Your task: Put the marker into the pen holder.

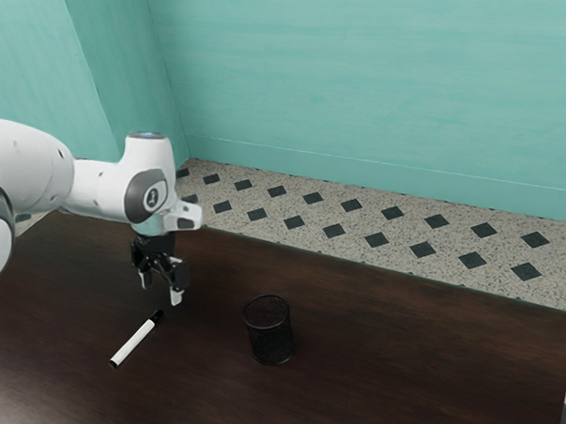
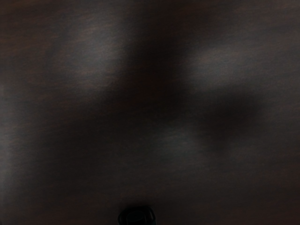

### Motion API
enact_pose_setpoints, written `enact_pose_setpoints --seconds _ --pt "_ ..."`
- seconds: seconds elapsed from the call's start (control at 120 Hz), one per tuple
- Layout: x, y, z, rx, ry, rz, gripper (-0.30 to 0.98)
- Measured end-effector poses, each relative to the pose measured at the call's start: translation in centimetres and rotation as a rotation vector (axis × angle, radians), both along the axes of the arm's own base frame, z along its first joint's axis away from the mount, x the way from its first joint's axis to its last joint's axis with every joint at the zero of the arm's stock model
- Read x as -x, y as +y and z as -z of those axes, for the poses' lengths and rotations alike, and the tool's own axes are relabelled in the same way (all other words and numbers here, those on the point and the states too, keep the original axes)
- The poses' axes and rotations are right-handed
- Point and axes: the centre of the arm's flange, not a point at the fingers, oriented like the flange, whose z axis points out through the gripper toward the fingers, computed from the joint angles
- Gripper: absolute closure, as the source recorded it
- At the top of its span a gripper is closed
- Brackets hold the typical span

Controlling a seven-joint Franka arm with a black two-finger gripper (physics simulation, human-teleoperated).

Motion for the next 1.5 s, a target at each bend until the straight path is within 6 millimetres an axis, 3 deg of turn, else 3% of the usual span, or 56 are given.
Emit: enact_pose_setpoints --seconds 0.25,0.767,1.35,1.5 --pt "0.4 1.3 1.8 -0.038 -0.033 0.048 0.02" --pt "2.2 1.5 4.2 -0.035 0.006 0.074 0.05" --pt "2.0 0.9 3.8 -0.057 0.0 0.08 0.6" --pt "1.9 0.8 3.7 -0.049 -0.005 0.07 0.69"
